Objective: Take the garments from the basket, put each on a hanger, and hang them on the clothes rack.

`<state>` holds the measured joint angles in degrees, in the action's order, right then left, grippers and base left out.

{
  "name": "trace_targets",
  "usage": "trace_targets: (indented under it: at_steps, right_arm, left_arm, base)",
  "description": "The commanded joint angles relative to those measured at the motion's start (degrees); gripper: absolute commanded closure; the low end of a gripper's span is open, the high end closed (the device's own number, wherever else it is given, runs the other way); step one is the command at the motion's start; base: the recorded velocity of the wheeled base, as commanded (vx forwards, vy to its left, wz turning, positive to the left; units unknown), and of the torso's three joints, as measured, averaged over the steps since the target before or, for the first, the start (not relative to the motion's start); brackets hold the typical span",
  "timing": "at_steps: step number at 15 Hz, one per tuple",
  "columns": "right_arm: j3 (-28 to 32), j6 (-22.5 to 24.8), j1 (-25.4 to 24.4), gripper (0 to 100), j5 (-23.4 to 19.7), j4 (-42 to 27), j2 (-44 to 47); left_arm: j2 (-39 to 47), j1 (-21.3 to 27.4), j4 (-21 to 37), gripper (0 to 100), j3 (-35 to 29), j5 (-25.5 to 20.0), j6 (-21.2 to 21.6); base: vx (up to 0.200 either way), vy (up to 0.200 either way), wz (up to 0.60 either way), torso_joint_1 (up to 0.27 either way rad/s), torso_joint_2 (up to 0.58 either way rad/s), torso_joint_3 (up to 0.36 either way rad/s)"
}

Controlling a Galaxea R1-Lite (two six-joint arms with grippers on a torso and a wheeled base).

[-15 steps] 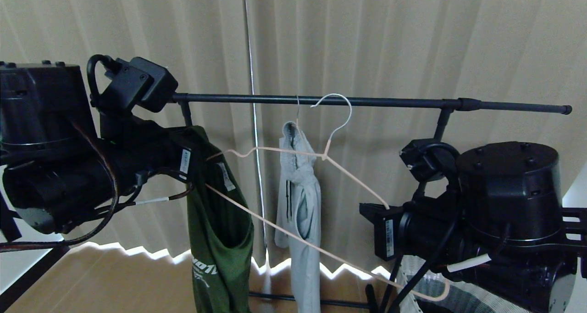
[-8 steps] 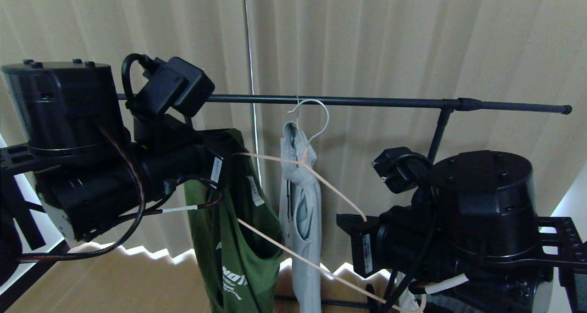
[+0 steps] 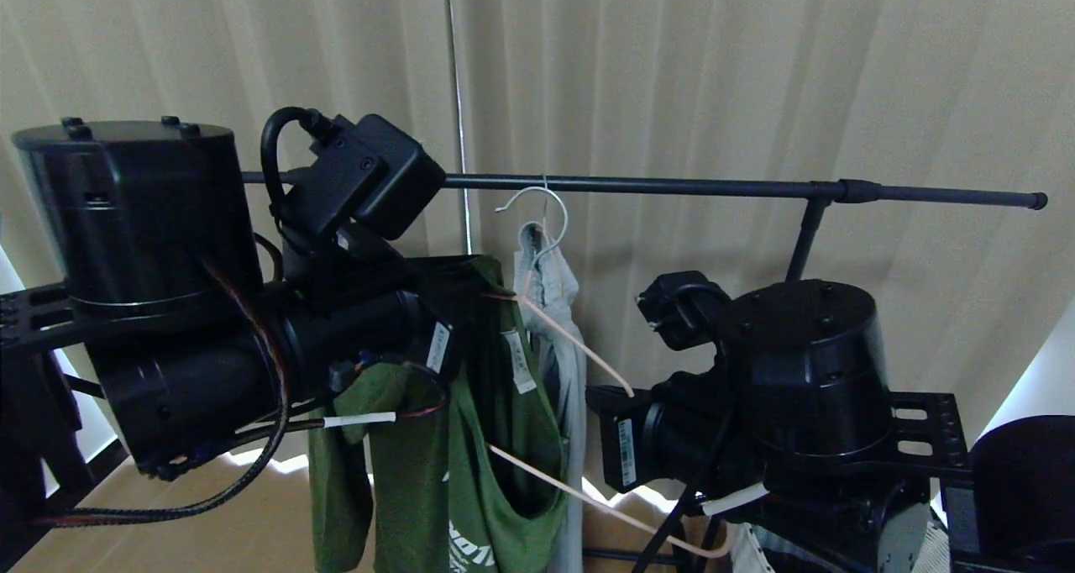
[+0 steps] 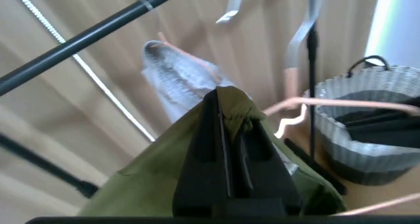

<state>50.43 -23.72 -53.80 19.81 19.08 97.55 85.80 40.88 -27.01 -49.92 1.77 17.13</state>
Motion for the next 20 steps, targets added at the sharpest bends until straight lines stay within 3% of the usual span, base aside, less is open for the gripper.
trace_targets:
  at_steps: [1, 9, 13, 14, 20]
  right_arm:
    - [1.34, -0.01, 0.10, 100, 0.05, -0.18, 1.68]
    - [2.92, 0.34, 3.26, 100, 0.23, -0.62, 2.03]
    - [3.27, 0.70, 5.02, 100, 0.32, -0.71, -0.34]
    - [3.27, 0.70, 5.37, 100, 0.32, -0.71, -0.87]
    - [1.34, 5.09, 9.94, 100, 0.32, -1.06, -7.29]
  left_arm:
    - [-0.19, 0.96, 0.03, 100, 0.97, -2.47, 0.10]
    - [-4.32, 1.58, 0.03, 100, 5.89, -4.14, 0.36]
    - [-4.94, 1.22, 0.03, 100, 7.91, -4.05, 2.56]
    - [-4.85, 1.22, 0.03, 0, 8.08, -4.05, 2.56]
    - [-7.40, 1.22, -1.90, 0, 9.14, -4.14, 2.65]
  base:
    - [0.000, 0.000, 0.00, 0.000, 0.00, 0.000]
    - [0.000, 0.000, 0.00, 0.000, 0.00, 0.000]
    - [0.000, 0.000, 0.00, 0.000, 0.00, 0.000]
    - [0.000, 0.000, 0.00, 0.000, 0.00, 0.000]
    - [0.000, 0.000, 0.00, 0.000, 0.00, 0.000]
